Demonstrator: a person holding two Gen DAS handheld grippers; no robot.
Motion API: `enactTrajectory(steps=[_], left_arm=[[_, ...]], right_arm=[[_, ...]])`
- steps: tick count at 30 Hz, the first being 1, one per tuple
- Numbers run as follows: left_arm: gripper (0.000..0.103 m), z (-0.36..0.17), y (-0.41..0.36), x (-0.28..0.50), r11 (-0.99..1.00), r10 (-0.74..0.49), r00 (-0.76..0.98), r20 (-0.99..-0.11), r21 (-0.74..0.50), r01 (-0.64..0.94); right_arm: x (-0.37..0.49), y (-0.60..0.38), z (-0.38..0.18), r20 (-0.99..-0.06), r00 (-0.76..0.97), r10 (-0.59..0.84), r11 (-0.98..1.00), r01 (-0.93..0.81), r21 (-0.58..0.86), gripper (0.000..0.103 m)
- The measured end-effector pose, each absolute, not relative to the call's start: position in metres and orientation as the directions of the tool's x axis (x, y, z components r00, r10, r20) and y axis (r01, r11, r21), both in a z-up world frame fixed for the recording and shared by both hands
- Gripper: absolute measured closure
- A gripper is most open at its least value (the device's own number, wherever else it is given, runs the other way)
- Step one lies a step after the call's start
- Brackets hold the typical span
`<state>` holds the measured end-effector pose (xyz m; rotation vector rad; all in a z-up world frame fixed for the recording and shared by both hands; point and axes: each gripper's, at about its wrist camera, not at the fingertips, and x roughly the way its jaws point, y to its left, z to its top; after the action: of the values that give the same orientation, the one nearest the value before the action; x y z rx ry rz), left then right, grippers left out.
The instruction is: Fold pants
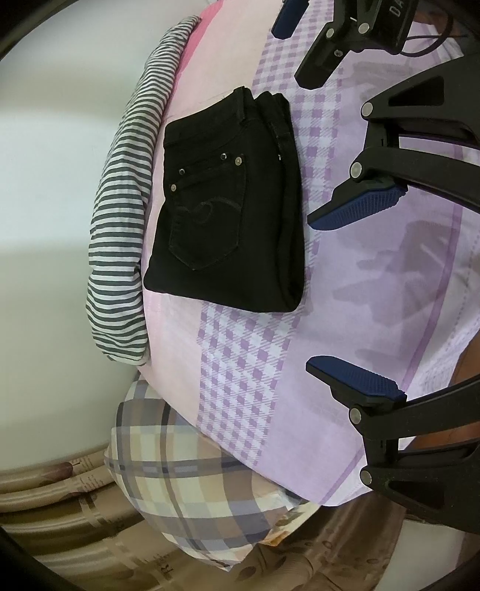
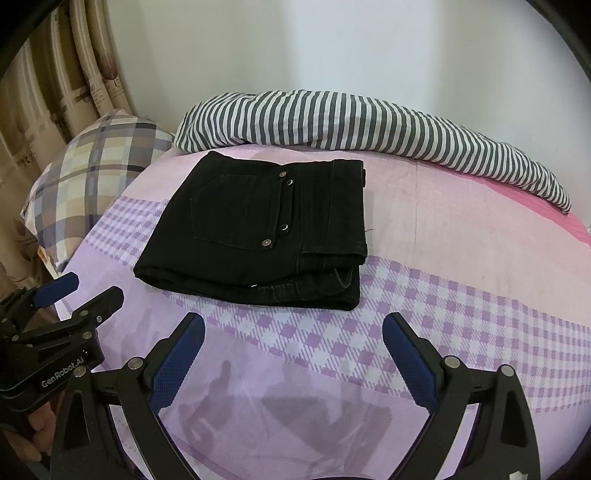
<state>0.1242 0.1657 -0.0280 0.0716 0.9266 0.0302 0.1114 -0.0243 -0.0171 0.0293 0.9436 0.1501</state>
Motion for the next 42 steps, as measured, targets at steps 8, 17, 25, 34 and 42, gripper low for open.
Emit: enactTrajectory(steps=[8,17,25,34,42], left_arm=[[0.032,-0.031,0.167,0.126,0.997,0.063,0.598,-0.799,0.081,0.003],[0.032,-0.032,0.167,0.126,0.996,0.065,0.600,-0.798,0.091,0.014],[0.032,-0.031,0.166,0.125,0.995,0.064,0.605,-0.793,0.096,0.020],[0.032,-0.031,0.165,0.124,0.995,0.064,0.605,-0.793,0.098,0.023],[0.032,-0.031,0.166,0.126,0.995,0.066,0.605,-0.794,0.101,0.025]], right_arm=[[0.109,-0.024,-0.022,-0.809,0.570,0.142,0.989,-0.112,0.094,0.007],[0.107,-0.025,-0.023,-0.813,0.565,0.140,0.989,-0.111,0.093,0.007],[0.104,-0.028,-0.024,-0.811,0.569,0.139,0.990,-0.106,0.096,0.007],[0.103,-0.030,-0.024,-0.809,0.572,0.135,0.990,-0.099,0.095,0.007],[0.101,-0.031,-0.025,-0.812,0.569,0.132,0.991,-0.091,0.097,0.007]])
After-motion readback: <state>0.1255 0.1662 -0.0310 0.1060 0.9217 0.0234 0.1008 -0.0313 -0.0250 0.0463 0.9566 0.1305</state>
